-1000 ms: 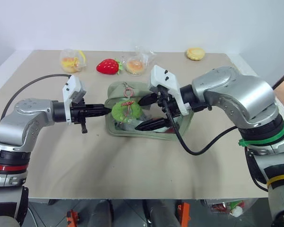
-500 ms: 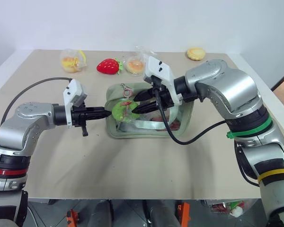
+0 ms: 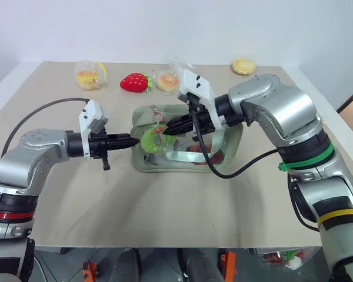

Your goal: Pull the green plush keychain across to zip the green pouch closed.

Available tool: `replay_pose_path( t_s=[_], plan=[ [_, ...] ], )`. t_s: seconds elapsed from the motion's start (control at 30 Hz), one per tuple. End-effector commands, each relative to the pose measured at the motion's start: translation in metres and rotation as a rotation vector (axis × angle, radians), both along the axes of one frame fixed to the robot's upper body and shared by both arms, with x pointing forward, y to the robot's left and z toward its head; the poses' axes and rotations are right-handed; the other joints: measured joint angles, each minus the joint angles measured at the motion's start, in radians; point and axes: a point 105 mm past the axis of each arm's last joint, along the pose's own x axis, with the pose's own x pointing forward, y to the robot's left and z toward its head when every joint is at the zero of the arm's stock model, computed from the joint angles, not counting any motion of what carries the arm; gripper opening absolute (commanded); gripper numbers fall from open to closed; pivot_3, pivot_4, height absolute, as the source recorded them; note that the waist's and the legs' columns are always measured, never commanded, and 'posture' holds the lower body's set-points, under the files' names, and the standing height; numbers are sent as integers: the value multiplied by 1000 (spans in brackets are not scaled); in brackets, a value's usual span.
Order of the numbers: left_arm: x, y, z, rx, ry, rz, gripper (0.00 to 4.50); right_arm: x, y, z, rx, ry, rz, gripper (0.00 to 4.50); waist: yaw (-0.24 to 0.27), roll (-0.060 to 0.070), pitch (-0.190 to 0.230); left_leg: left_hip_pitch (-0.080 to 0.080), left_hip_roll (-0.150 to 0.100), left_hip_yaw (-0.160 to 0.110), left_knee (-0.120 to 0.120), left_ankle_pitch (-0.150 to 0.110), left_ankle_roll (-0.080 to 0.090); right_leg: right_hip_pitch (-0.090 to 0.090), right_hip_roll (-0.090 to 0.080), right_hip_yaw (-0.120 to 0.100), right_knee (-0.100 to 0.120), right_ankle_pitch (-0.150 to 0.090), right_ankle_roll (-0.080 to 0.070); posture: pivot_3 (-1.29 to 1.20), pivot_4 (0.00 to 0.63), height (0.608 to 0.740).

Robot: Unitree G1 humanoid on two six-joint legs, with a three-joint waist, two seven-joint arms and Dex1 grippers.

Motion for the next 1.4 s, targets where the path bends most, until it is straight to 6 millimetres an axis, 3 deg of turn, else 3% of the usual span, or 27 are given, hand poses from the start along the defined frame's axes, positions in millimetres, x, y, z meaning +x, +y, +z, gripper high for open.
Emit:
replay_pose_path(
  t_s=[0.03,0.13,0.3,0.6,0.87,1.0,1.13,1.27,1.4],
  plan=[
    [-4,-1,12,-14,-55,-12,0,-27,-12,59,107,-53,127,69,0,0,0,0,0,0,0,0,0,0,0,0,0,0,0,0,150,740],
    [-3,-1,11,-14,-55,-10,0,-39,-21,82,125,-63,170,69,0,0,0,0,0,0,-1,0,0,0,0,0,0,-1,-1,0,150,740],
    [-2,-2,10,-11,-54,-13,0,-38,-36,96,45,-217,157,69,0,1,1,1,1,0,-1,0,0,0,0,-1,0,-3,-5,0,150,740],
    [-1,-3,10,-10,-53,-21,0,-24,-60,86,-97,-367,137,69,0,1,1,0,0,0,-1,0,0,0,0,-1,0,-2,-3,0,150,740],
    [-1,-4,9,-8,-47,-29,0,-7,-107,72,-435,-619,144,69,1,2,1,1,0,1,-1,-1,-1,0,-1,-1,0,-3,-1,0,150,740],
    [-1,-5,8,-10,-43,-33,0,0,-122,95,-459,-702,77,69,0,2,1,1,0,1,-1,0,-1,0,-1,0,0,-4,-3,0,150,740],
    [-1,-6,7,-16,-40,-31,0,9,-156,104,-636,-817,-12,69,0,5,3,1,0,1,-1,0,-1,0,-1,0,0,-3,-4,0,150,740],
    [-2,-3,7,-33,-39,-12,0,13,-198,95,-846,-837,-85,69,3,5,3,0,-2,2,-1,-1,-1,0,-3,1,0,-5,-3,0,150,740],
    [-9,5,6,-71,-17,15,0,5,-218,53,-794,-683,-64,69,0,5,3,1,-2,2,-2,-1,-2,1,-3,2,0,-4,-2,0,150,740]
  ],
)
